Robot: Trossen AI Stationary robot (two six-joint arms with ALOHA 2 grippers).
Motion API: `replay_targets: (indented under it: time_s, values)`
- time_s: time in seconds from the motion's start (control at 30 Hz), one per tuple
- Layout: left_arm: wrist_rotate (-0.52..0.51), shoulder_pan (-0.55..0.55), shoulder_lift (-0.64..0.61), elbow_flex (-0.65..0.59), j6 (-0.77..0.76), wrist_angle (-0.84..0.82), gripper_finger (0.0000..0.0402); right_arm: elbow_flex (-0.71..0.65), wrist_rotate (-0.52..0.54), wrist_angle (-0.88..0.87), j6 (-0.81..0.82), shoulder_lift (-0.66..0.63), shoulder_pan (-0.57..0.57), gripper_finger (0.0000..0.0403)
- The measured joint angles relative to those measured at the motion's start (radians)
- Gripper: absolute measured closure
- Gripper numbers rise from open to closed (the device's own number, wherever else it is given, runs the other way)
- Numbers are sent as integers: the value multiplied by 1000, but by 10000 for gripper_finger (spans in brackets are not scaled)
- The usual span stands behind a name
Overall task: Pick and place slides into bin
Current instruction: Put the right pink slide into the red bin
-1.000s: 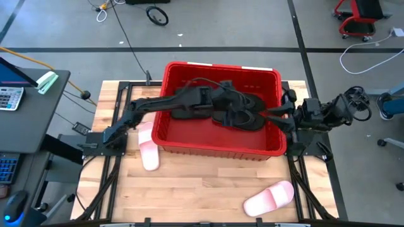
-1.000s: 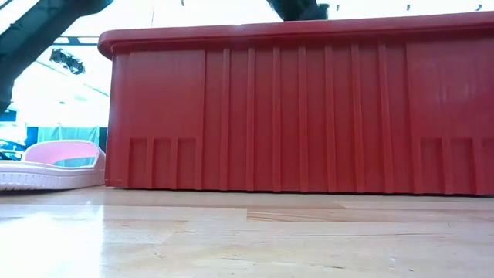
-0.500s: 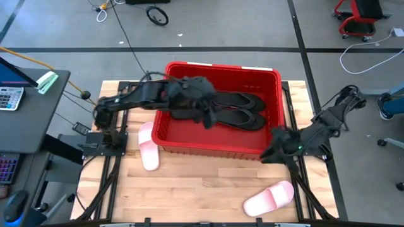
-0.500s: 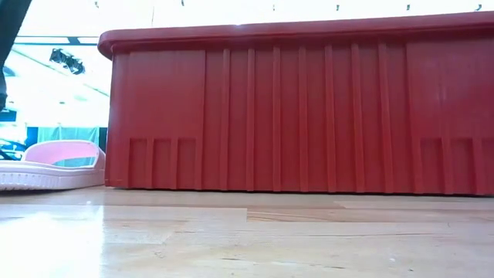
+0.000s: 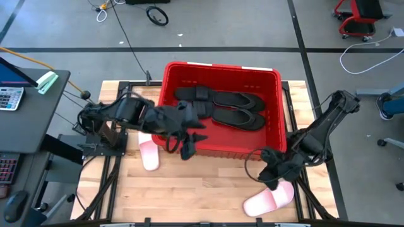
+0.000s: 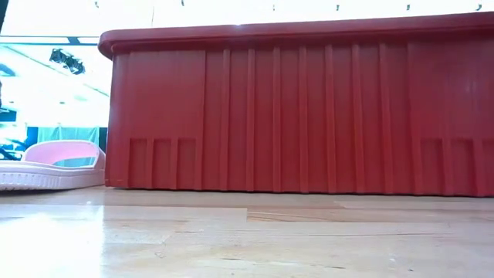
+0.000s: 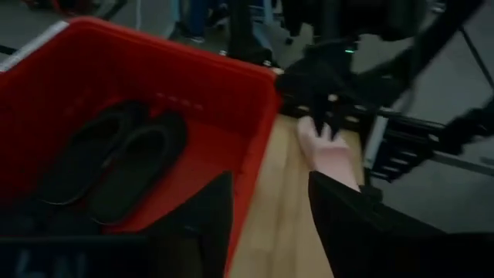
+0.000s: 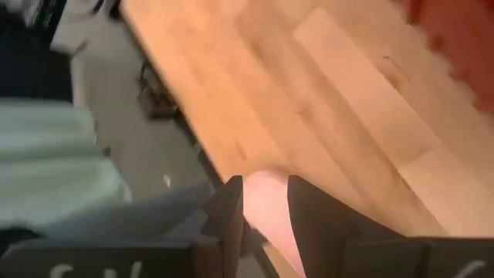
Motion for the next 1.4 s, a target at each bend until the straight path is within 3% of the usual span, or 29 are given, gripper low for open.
replay_targets:
  time_s: [0.13,0.47,0.63,0.83,0.97,1.2,1.4]
  values:
    - [0,-62,0,0,-24,-37,234,7,26,6,160,53,6,293]
    - [0,-171,0,0,-23,-133,241,4,72,29,286,82,43,298]
    - [0,-208,0,0,-24,-139,241,-12,-75,18,430,104,78,308]
    - [0,-238,0,0,-28,-141,250,-6,-209,67,443,124,129,315]
    - [0,-242,0,0,-73,-141,255,-7,-245,60,475,137,193,316]
    - [-1,-242,2,0,-123,-138,266,-25,-221,11,714,196,275,306]
    - [-7,-234,6,-1,-121,-137,267,-24,-397,-107,676,259,274,302]
